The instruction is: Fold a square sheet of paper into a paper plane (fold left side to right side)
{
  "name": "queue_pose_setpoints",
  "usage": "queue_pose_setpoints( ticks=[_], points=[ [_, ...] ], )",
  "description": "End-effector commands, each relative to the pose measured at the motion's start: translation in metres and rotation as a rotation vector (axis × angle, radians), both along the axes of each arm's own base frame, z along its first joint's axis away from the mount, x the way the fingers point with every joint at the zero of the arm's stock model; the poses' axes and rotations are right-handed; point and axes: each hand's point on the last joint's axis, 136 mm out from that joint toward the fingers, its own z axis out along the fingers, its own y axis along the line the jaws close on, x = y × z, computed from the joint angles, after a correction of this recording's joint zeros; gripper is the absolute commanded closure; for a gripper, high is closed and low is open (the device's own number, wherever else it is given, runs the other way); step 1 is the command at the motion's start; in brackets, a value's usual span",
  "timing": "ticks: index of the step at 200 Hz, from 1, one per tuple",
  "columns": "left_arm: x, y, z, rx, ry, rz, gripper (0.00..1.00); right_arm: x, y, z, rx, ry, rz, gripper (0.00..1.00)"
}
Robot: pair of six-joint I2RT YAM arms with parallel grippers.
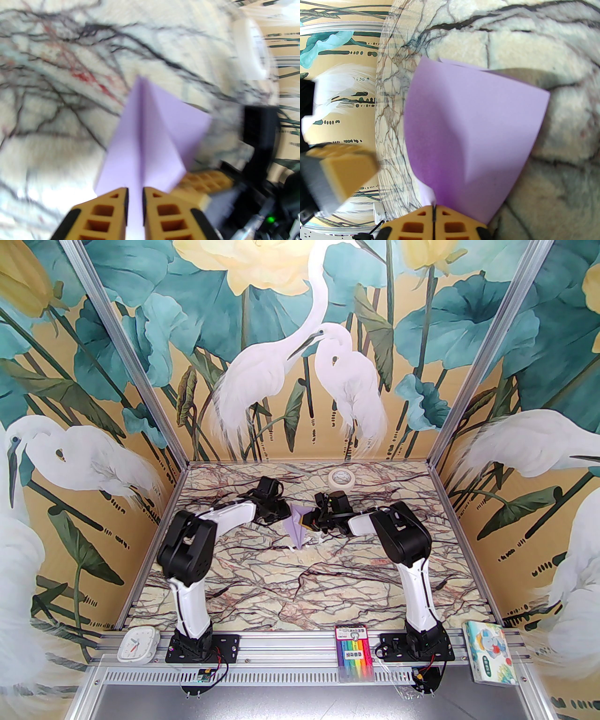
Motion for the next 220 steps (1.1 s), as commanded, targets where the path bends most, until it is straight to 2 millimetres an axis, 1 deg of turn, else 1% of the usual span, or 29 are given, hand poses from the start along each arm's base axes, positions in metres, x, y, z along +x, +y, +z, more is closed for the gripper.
queue_pose_setpoints(
  ticks=[1,12,36,53,73,89,100,109,138,172,206,220],
  points=[
    [-0.026,-0.014,0.004,-0.077,0.027,-0.030,0.83,-0.003,0.001,-0.003,0.003,-0.007,0.019,0.92],
    [-0.041,-0.023,0.001,-0.086,0.046,-0.054,0.83,-0.003,0.001,-0.004,0.003,-0.006,0.017,0.92],
    [-0.067,-0.034,-0.009,-0.050,0.079,-0.082,0.83,-0.003,0.000,-0.004,0.003,-0.006,0.014,0.92],
    [-0.078,-0.036,-0.018,-0.023,0.100,-0.080,0.82,-0.004,0.000,-0.004,0.003,-0.006,0.014,0.92],
    [-0.087,-0.035,-0.025,0.022,0.108,-0.078,0.77,-0.004,0.000,-0.005,0.003,-0.006,0.014,0.92],
    [-0.090,-0.034,-0.028,0.072,0.099,-0.086,0.74,-0.004,0.000,-0.005,0.003,-0.004,0.014,0.91],
    [-0.090,-0.033,-0.030,0.117,0.096,-0.094,0.69,-0.004,0.000,-0.005,0.002,-0.004,0.012,0.91],
    [-0.091,-0.033,-0.032,0.156,0.092,-0.101,0.66,-0.004,0.000,-0.006,0.001,-0.005,0.012,0.91],
    [-0.089,-0.031,-0.037,0.248,0.085,-0.103,0.66,-0.005,-0.001,-0.006,0.002,-0.003,0.010,0.92],
    [-0.086,-0.036,-0.037,0.328,0.067,-0.119,0.67,-0.004,-0.001,-0.007,0.002,-0.003,0.008,0.91],
    [-0.085,-0.036,-0.041,0.462,0.055,-0.134,0.69,-0.004,-0.001,-0.006,0.003,-0.003,0.007,0.91],
    [-0.084,-0.036,-0.042,0.499,0.054,-0.137,0.72,-0.004,-0.001,-0.006,0.004,-0.003,0.009,0.91]
  ],
)
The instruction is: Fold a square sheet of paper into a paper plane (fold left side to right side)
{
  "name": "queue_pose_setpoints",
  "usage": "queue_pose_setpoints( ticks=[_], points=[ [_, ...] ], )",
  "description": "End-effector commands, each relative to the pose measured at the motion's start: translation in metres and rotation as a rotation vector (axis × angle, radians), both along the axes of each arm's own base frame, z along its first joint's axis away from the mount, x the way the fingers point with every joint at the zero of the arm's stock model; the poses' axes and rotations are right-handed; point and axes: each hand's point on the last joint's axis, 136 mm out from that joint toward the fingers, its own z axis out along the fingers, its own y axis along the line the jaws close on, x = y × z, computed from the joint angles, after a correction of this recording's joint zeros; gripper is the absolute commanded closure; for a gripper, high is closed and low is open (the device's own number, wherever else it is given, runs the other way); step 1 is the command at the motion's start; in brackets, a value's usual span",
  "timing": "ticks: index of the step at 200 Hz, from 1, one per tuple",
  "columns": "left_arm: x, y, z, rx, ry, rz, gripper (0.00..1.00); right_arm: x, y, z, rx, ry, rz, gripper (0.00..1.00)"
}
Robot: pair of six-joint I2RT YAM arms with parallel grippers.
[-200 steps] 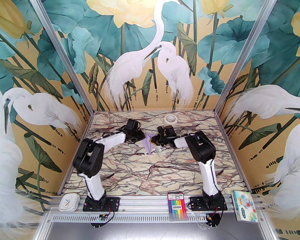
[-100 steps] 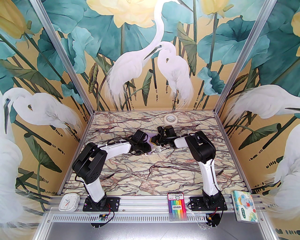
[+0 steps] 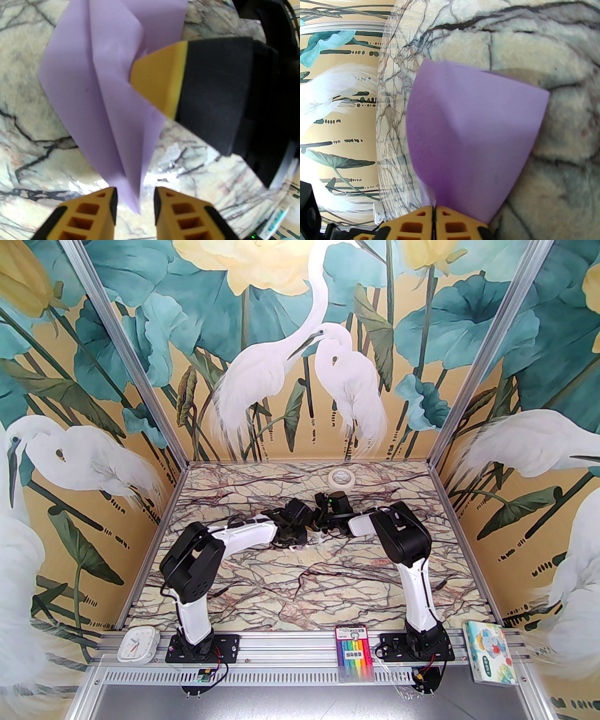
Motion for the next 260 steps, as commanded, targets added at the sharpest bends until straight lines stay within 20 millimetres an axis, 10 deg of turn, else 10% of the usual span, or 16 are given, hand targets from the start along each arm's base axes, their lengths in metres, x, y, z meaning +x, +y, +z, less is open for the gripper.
queue_pose_setpoints(
  ticks=[1,142,260],
  points=[
    [-0.003,0.015,-0.009,0.156,0.001,-0.010,0.72,-0.004,-0.001,-0.006,-0.001,0.009,0.009,0.91],
    [-0.003,0.018,-0.024,0.327,-0.010,-0.021,0.89,-0.004,0.001,-0.004,0.003,0.007,0.012,0.91],
    [0.004,0.013,-0.021,0.326,-0.021,-0.011,0.76,-0.005,-0.002,-0.006,-0.005,0.007,0.009,0.91]
  ],
)
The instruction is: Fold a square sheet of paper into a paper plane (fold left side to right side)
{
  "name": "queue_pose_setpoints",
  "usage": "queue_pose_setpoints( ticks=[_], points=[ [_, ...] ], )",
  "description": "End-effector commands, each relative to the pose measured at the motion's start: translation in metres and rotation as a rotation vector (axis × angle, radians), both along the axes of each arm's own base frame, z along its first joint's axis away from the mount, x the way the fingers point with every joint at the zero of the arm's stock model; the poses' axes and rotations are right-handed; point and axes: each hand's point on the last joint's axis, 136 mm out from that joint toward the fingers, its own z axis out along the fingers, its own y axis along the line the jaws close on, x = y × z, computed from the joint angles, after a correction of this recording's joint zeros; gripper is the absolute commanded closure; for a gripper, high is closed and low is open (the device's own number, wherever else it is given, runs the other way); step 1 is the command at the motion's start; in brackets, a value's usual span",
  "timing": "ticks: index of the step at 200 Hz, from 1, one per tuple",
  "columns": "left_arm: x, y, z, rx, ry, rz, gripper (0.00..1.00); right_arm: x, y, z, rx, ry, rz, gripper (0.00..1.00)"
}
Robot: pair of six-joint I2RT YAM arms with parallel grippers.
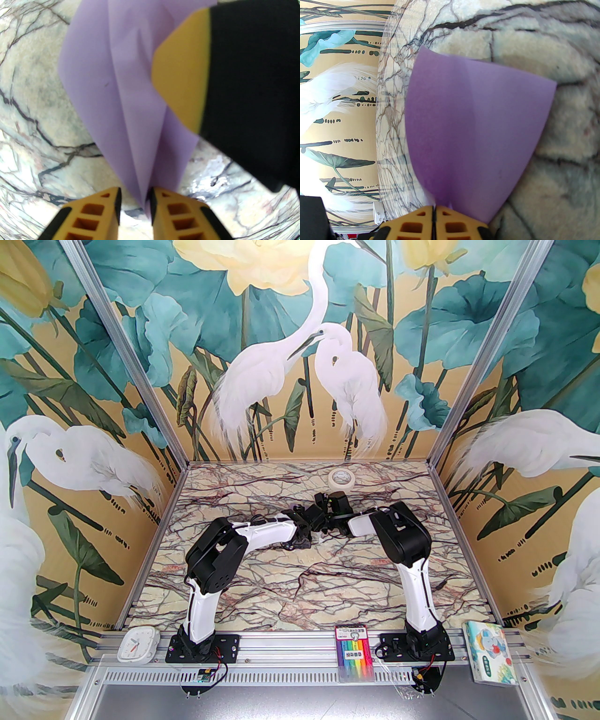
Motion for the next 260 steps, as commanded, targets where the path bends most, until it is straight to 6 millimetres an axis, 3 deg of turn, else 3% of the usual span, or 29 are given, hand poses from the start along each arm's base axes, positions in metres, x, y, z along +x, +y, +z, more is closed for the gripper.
queue_pose_setpoints(
  ticks=[1,27,67,80,101,136,164,197,225,260],
  points=[
    [0.002,0.001,-0.003,0.038,-0.001,0.001,0.76,-0.005,-0.002,-0.005,-0.005,0.007,0.010,0.91],
    [0.002,0.002,-0.007,0.050,0.008,0.000,0.87,-0.005,-0.002,-0.005,-0.004,0.007,0.009,0.91],
    [0.001,0.002,-0.005,0.052,0.004,-0.001,0.93,-0.004,-0.003,-0.005,-0.006,0.005,0.007,0.91],
    [0.001,0.001,-0.003,0.045,0.003,-0.002,0.87,-0.003,-0.005,-0.005,-0.005,0.006,0.002,0.91],
    [0.000,-0.003,0.008,0.006,-0.002,-0.011,0.68,-0.001,-0.007,-0.006,-0.007,0.005,-0.001,0.92],
    [-0.005,-0.013,0.033,-0.126,-0.018,-0.030,0.65,-0.002,-0.010,-0.008,-0.009,0.011,0.002,0.93],
    [-0.005,-0.024,0.049,-0.362,-0.003,-0.010,0.75,-0.002,-0.011,-0.009,-0.011,0.012,0.002,0.93],
    [0.002,-0.015,0.053,-0.662,0.008,0.089,0.99,-0.001,-0.011,-0.010,-0.009,0.014,0.000,0.94],
    [0.003,-0.001,0.040,-0.799,0.045,0.171,1.00,-0.001,-0.012,-0.012,-0.007,0.018,-0.002,0.95],
    [0.006,0.003,0.026,-0.813,0.057,0.203,0.99,0.000,-0.012,-0.011,-0.006,0.018,-0.002,0.95]
  ],
)
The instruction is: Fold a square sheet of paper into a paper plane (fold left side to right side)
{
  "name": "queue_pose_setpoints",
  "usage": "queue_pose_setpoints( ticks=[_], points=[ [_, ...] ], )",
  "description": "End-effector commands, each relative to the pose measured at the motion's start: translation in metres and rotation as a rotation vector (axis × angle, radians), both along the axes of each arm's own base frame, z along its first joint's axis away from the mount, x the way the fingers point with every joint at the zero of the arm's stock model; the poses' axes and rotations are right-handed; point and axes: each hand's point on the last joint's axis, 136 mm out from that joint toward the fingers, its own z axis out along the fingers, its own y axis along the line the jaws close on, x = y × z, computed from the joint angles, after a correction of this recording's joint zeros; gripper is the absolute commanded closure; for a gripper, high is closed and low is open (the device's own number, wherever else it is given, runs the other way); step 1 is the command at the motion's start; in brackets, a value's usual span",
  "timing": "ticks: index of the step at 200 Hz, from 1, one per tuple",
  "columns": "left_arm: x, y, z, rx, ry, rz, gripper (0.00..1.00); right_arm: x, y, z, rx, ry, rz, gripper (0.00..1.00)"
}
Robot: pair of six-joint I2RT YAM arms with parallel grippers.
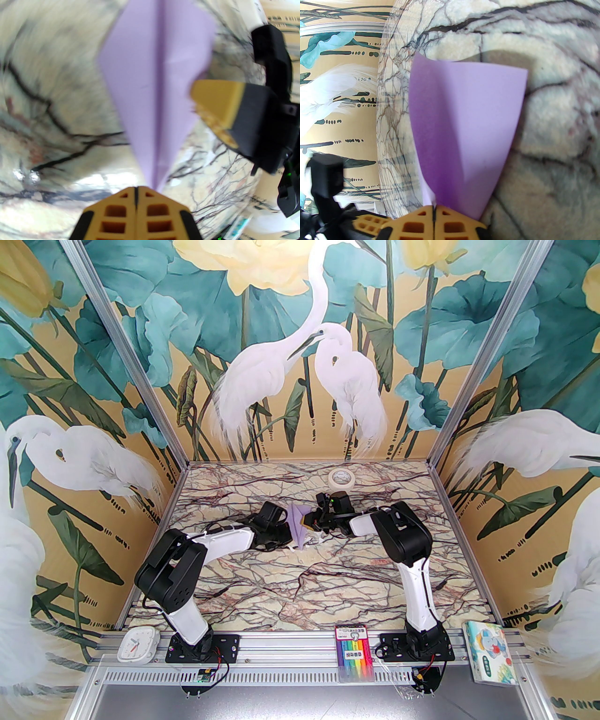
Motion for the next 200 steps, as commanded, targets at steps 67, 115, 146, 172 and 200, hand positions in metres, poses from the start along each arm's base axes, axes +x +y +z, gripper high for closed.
queue_pose_setpoints(
  ticks=[67,115,146,172,200],
  points=[
    [0.034,-0.008,-0.019,-0.084,0.037,0.085,1.00,-0.003,-0.003,-0.003,-0.016,-0.001,0.020,0.95],
    [0.025,0.008,-0.040,0.015,0.098,0.114,1.00,0.000,-0.004,-0.001,-0.023,-0.009,0.021,0.95],
    [0.025,0.010,-0.044,0.042,0.115,0.114,1.00,0.002,-0.008,0.001,-0.023,-0.014,0.015,0.95],
    [0.024,0.012,-0.044,0.054,0.120,0.116,1.00,0.003,-0.011,0.003,-0.026,-0.019,0.011,0.95],
    [0.025,0.013,-0.044,0.063,0.119,0.114,1.00,0.005,-0.012,0.004,-0.026,-0.020,0.010,0.95]
  ],
)
